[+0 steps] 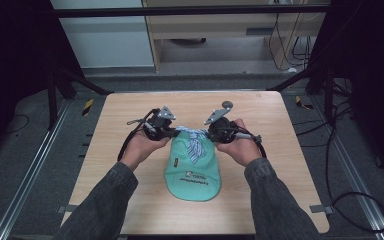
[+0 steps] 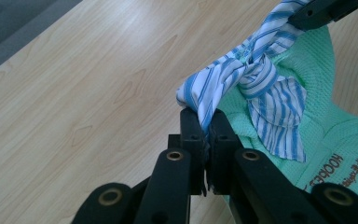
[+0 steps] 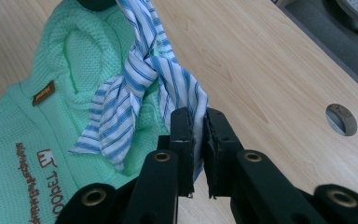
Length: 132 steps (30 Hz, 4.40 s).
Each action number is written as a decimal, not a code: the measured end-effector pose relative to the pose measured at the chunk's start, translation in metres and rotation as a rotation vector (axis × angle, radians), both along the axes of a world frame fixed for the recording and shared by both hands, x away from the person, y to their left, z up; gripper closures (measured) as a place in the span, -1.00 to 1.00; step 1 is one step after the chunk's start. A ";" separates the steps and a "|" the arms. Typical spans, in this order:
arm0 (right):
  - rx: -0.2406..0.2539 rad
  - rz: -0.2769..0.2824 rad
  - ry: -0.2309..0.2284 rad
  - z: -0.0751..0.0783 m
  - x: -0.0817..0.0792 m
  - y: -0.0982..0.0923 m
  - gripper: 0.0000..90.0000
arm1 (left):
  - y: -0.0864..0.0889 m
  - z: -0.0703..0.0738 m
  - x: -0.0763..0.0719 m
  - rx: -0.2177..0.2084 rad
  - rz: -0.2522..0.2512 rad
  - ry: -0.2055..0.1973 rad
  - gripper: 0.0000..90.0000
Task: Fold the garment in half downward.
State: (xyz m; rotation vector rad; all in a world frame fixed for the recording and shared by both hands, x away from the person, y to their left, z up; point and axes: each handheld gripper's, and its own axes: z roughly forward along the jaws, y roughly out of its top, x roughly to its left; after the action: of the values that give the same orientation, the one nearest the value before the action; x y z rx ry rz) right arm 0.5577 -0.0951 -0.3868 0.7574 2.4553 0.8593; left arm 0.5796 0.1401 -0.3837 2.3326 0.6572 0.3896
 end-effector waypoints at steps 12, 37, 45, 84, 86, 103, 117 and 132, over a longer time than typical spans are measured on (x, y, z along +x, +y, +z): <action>-0.001 -0.004 -0.027 0.011 0.000 -0.004 0.84 | -0.006 0.006 0.008 -0.005 -0.006 0.001 0.94; -0.016 -0.024 -0.051 0.012 0.016 0.002 0.84 | -0.007 0.015 0.014 0.037 0.022 -0.070 0.94; -0.030 -0.036 -0.077 0.013 0.021 0.004 0.83 | -0.006 0.016 0.013 0.038 0.012 -0.104 0.93; -0.043 0.017 -0.141 -0.007 -0.018 0.004 0.83 | 0.001 -0.003 -0.024 0.059 -0.061 -0.187 0.92; -0.039 0.020 -0.150 -0.009 -0.023 0.004 0.82 | 0.001 -0.004 -0.029 0.060 -0.069 -0.188 0.92; -0.033 0.029 -0.155 -0.026 -0.043 0.003 0.82 | 0.002 -0.015 -0.043 0.070 -0.083 -0.170 0.93; -0.026 0.052 -0.141 -0.033 -0.053 0.002 0.82 | 0.007 -0.024 -0.057 0.056 -0.095 -0.158 0.93; -0.019 0.075 -0.131 -0.038 -0.063 0.003 0.82 | 0.011 -0.031 -0.066 0.043 -0.090 -0.129 0.92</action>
State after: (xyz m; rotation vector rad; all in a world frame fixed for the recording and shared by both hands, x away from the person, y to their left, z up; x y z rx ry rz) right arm 0.4945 -0.0920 -0.4251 0.5869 2.3852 0.8829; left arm 0.5135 0.1506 -0.4151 2.3449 0.4849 0.5121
